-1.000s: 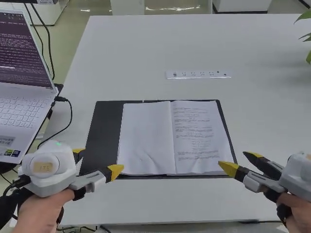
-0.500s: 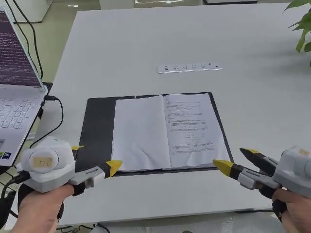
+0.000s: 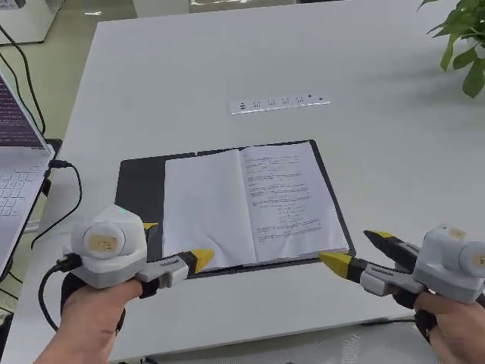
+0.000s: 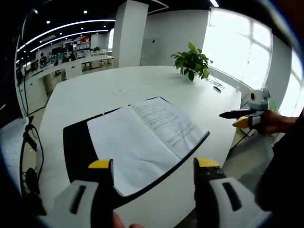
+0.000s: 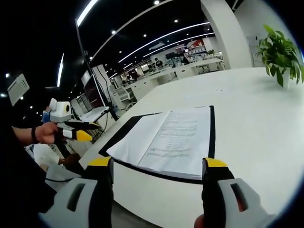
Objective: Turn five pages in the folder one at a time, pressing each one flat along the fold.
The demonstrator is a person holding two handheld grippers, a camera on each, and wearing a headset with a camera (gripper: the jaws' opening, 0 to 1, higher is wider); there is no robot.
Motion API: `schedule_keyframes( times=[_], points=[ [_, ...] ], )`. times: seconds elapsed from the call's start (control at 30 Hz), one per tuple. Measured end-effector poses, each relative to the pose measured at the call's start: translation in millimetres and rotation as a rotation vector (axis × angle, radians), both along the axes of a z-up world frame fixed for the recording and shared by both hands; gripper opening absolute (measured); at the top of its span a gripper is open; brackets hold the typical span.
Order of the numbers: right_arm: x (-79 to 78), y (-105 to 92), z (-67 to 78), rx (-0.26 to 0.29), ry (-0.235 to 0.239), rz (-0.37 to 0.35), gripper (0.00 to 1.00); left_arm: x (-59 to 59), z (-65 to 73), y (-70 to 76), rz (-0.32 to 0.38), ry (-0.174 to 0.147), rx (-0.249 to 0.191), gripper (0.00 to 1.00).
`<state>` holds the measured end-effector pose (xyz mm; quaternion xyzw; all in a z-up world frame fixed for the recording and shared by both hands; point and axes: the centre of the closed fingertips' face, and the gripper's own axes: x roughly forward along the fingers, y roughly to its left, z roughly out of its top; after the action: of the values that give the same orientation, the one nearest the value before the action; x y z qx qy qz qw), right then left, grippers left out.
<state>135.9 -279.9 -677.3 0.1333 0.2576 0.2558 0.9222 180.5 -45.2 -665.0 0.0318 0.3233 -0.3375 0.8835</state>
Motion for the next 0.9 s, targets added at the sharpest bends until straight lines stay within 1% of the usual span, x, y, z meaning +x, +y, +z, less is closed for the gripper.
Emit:
schedule_keyframes(
  times=[0.1, 0.13, 0.17, 0.2, 0.27, 0.33, 0.37, 0.43, 0.5, 0.57, 0.67, 0.8, 0.9],
  points=[
    [-2.7, 1.3, -1.1, 0.003, 0.005, 0.006, 0.76, -0.9, -5.3, -18.9, -0.05, 0.008, 0.014, 0.68],
    [-3.9, 1.3, -2.1, 0.004, 0.004, 0.008, 0.77, -1.0, -6.2, -24.0, -0.061, 0.008, 0.016, 0.68],
    [-4.7, 1.3, -2.9, 0.006, 0.005, 0.009, 0.77, -1.6, -7.7, -32.4, -0.08, 0.012, 0.015, 0.68],
    [-6.9, 1.7, -5.3, 0.011, 0.013, 0.013, 0.77, -2.1, -9.3, -38.6, -0.095, 0.015, 0.013, 0.68],
    [-7.3, 1.2, -7.8, 0.005, 0.023, 0.015, 0.77, -4.1, -15.8, -53.0, -0.127, 0.035, 0.009, 0.69],
    [-5.6, 1.5, -5.5, 0.011, 0.015, 0.012, 0.76, -5.5, -20.4, -63.4, -0.155, 0.041, 0.019, 0.68],
    [-5.0, 1.4, -5.4, 0.014, 0.013, 0.009, 0.76, -6.6, -21.6, -69.0, -0.167, 0.045, 0.021, 0.68],
    [-6.9, 3.3, -7.0, 0.021, 0.02, 0.011, 0.77, -7.5, -24.4, -85.4, -0.198, 0.053, 0.021, 0.68],
    [-10.2, 5.4, -9.7, 0.01, 0.029, 0.024, 0.77, -7.1, -25.9, -95.6, -0.214, 0.055, 0.026, 0.68],
    [-9.3, 5.3, -10.0, -0.002, 0.024, 0.027, 0.78, -5.2, -28.0, -107.1, -0.23, 0.057, 0.032, 0.67],
    [-9.5, 4.7, -10.7, -0.003, 0.023, 0.026, 0.78, -1.4, -32.2, -124.9, -0.249, 0.065, 0.036, 0.66],
    [-8.0, -0.3, -6.3, 0.023, 0.006, 0.005, 0.78, 3.1, -36.3, -145.0, -0.283, 0.069, 0.049, 0.66],
    [-6.3, -4.1, -3.8, 0.047, -0.002, -0.019, 0.78, 11.3, -40.1, -163.1, -0.309, 0.069, 0.055, 0.66]
  ],
)
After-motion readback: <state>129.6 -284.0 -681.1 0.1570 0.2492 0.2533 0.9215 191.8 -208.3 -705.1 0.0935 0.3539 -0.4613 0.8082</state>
